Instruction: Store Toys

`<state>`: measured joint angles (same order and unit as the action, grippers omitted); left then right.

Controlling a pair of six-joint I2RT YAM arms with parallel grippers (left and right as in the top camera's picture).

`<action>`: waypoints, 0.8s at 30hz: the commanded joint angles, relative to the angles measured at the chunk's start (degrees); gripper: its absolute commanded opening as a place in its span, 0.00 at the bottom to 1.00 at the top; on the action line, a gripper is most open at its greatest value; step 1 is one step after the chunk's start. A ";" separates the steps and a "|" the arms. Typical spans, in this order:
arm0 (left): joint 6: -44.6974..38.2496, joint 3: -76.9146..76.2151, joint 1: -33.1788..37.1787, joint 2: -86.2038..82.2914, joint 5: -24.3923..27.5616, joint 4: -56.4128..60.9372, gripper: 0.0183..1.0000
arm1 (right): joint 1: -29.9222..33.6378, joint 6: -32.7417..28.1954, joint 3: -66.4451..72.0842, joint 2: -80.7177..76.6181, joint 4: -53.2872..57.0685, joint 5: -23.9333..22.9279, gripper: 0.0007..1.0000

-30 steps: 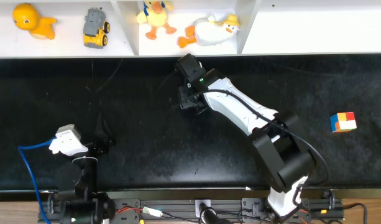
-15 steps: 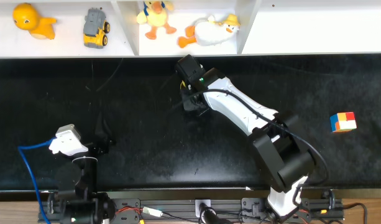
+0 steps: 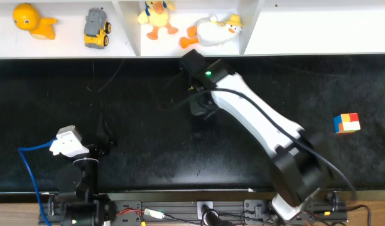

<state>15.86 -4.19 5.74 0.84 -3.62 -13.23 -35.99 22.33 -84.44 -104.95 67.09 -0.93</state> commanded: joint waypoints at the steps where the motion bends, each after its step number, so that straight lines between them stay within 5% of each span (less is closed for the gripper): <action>1: -1.29 0.22 0.31 -0.70 0.57 0.28 1.00 | 0.83 4.11 -2.19 10.82 5.60 -6.95 0.04; 5: -1.31 0.22 0.31 -0.70 0.57 0.28 1.00 | 5.14 4.87 -2.14 16.63 11.54 -12.09 0.04; 12: -1.31 0.22 0.31 -0.70 0.57 0.28 1.00 | 20.94 -1.75 -1.90 19.74 13.46 -12.68 0.05; 18: -1.29 0.22 0.31 -0.70 0.57 0.28 1.00 | 33.22 -8.57 -1.86 18.36 7.30 -12.24 0.05; 24: -1.29 0.22 0.31 -0.70 0.57 0.28 1.00 | 38.53 -21.73 -1.81 15.93 -0.96 -6.91 0.05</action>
<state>15.86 -4.19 5.74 0.84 -3.60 -13.23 1.39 9.65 -85.56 -87.61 67.81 -10.96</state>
